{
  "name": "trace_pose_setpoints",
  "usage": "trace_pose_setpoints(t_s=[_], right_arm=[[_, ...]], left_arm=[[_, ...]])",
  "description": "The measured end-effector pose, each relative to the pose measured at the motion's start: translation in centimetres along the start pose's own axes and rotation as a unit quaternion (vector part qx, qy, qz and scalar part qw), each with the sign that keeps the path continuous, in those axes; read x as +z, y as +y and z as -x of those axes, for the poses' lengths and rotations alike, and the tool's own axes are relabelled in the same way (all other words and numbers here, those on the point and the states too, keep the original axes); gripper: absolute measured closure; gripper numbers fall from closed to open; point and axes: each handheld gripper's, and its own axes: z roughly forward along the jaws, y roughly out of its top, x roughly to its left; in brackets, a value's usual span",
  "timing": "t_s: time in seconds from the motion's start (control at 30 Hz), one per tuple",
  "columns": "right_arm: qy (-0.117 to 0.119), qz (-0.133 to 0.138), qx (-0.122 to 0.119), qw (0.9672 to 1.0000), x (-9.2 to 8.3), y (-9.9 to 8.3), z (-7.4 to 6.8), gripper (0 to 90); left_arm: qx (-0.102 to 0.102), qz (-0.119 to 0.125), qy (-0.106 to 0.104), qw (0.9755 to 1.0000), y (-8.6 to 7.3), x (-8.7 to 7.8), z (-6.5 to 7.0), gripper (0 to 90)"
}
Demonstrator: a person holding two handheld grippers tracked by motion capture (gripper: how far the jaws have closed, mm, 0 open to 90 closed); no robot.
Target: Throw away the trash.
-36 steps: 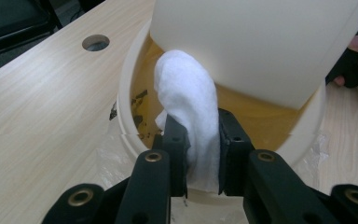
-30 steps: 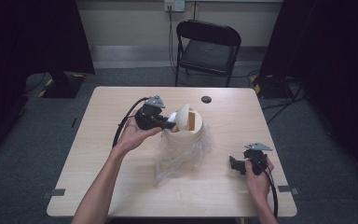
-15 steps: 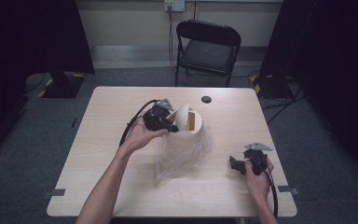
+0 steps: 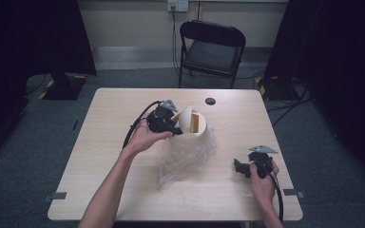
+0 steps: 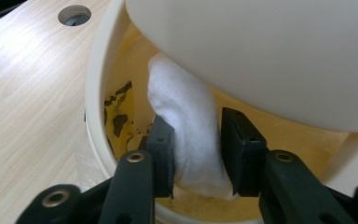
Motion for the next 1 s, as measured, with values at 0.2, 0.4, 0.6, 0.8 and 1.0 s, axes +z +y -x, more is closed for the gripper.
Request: trace_pose_setpoints(t_s=[0.2,0.4,0.6,0.8,1.0], right_arm=[[0.000,0.000,0.000,1.0000,0.00,0.00,0.00,9.0],[0.000,0.000,0.000,1.0000,0.00,0.00,0.00,9.0],[0.000,0.000,0.000,1.0000,0.00,0.00,0.00,9.0],[0.000,0.000,0.000,1.0000,0.00,0.00,0.00,9.0],[0.000,0.000,0.000,1.0000,0.00,0.00,-0.01,9.1]], left_arm=[[0.006,0.004,0.016,0.9998,0.19,-0.21,0.26,55.4],[0.022,-0.005,0.021,0.9995,0.41,-0.58,0.38,50.6],[0.035,-0.010,0.030,0.9989,0.59,-0.68,0.71,43.8],[0.054,-0.032,0.046,0.9970,0.37,-0.68,0.52,72.4],[0.037,-0.023,0.054,0.9976,0.59,-0.59,0.77,61.1]])
